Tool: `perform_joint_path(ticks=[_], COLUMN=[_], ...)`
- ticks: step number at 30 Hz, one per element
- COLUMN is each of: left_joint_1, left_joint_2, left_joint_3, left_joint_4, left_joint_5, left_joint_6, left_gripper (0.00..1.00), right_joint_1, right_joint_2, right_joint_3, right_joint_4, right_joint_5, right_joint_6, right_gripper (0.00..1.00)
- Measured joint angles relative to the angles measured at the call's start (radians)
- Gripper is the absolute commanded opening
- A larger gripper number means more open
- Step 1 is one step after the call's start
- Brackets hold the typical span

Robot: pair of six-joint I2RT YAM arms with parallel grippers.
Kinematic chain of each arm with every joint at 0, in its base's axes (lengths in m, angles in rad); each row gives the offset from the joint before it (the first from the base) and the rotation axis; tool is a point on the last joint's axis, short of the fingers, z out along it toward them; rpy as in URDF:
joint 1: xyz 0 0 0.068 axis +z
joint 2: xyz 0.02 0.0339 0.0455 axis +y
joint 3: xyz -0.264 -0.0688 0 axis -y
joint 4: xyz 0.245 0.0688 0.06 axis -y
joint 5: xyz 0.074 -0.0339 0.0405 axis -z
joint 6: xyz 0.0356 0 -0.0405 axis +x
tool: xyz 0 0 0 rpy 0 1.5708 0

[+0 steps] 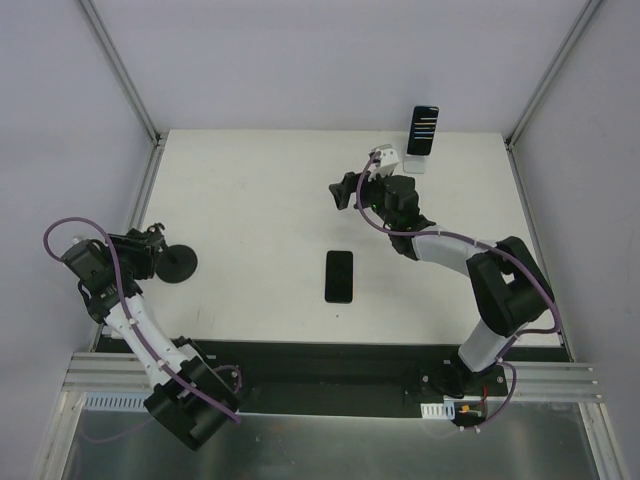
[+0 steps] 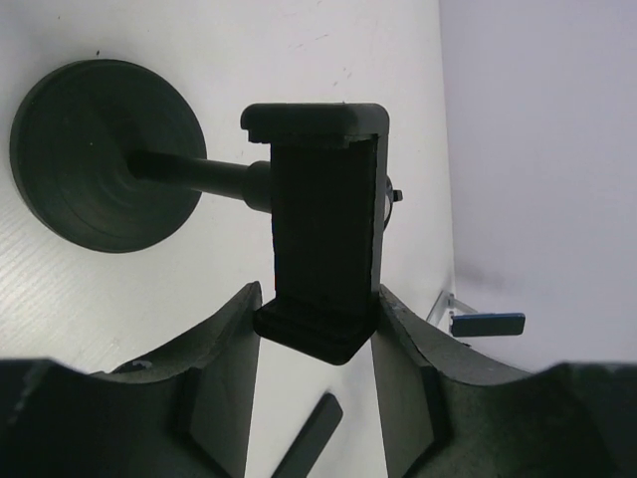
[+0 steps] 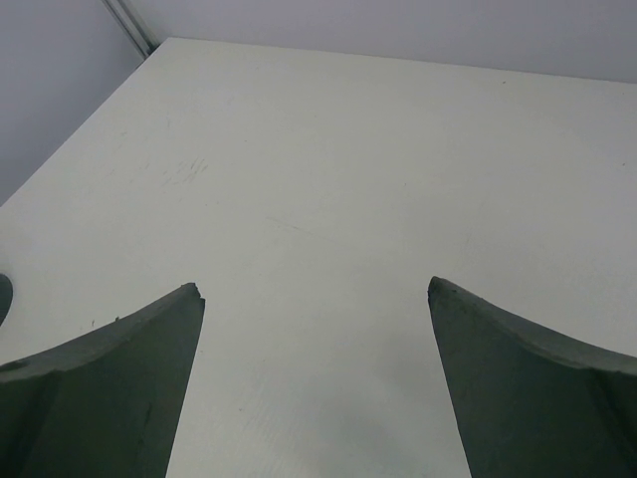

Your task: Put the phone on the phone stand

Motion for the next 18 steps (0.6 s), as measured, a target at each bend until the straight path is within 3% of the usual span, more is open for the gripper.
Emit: perform_joint_path(ticks=[3, 11, 14, 18], left_joint_1=[0.0, -0.044, -0.188, -0.487], left_joint_2=[-0.003, -0.02, -0.023, -0.028], left_joint_3=[-0.009, -0.032, -0.032, -0.028], left_joint_4=[0.004, 0.016, 0.023, 0.042], left_joint_5=[0.022, 0.051, 0.001, -0.141], left_joint_6=[-0.002, -0.06, -0.108, -0.204], left_gripper=[0.0, 0.0, 0.0, 0.0], right_joint_1=[0.0, 0.0, 0.0, 0.003], right_joint_2=[0.008, 0.019, 0.02, 0.027], right_joint_3=[0.0, 0.0, 0.0, 0.0], right_joint_4=[0.0, -0.001, -0.001, -0.001], right_joint_5=[-0.008, -0.02, -0.028, -0.042], right_joint_6=[0.005, 0.008, 0.008, 0.008], right_gripper=[0.97, 0.97, 0.96, 0.96])
